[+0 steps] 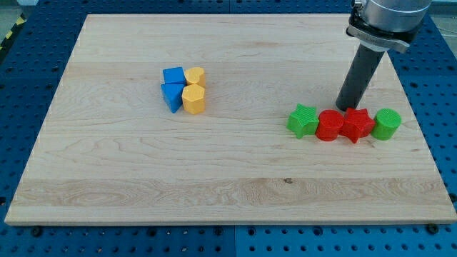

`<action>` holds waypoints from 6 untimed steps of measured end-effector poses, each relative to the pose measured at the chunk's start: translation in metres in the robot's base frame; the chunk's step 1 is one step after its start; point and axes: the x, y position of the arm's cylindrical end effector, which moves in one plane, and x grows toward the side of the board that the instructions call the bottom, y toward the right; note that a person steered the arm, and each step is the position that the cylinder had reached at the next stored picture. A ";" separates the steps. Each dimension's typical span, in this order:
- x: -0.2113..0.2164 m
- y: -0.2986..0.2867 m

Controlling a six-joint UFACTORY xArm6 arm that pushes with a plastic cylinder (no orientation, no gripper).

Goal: Move the green star slightly to the down

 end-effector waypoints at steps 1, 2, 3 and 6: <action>0.007 0.000; 0.008 0.000; -0.002 -0.011; -0.002 -0.077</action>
